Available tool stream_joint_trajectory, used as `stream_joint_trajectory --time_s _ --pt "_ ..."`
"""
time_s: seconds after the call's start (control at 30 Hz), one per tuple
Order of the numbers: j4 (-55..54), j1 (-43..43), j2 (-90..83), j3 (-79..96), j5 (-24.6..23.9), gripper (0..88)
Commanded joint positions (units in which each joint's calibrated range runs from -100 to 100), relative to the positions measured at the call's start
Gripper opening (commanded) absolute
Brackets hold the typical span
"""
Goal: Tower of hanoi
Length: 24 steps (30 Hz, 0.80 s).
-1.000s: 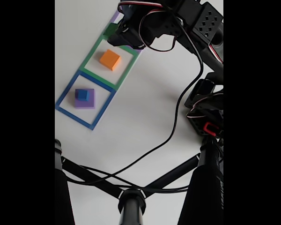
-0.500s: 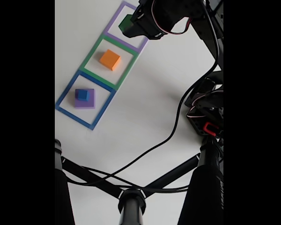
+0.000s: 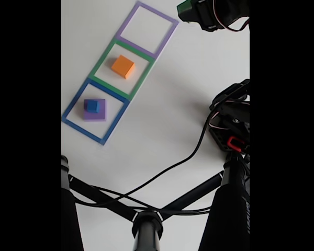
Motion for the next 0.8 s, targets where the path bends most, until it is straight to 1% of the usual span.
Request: stream_joint_trajectory --time_s 0.0,0.23,0.37,0.57,0.77 --pt "-15.0 2.6 -7.5 18.1 0.0 5.2" --pt "-42.1 2.3 -9.4 43.9 0.0 5.0" --pt "-63.2 1.8 -4.4 56.7 0.0 4.9" --pt "-88.2 1.4 9.8 64.7 0.0 4.9" --pt "-106.4 0.5 24.5 65.5 0.0 4.8"
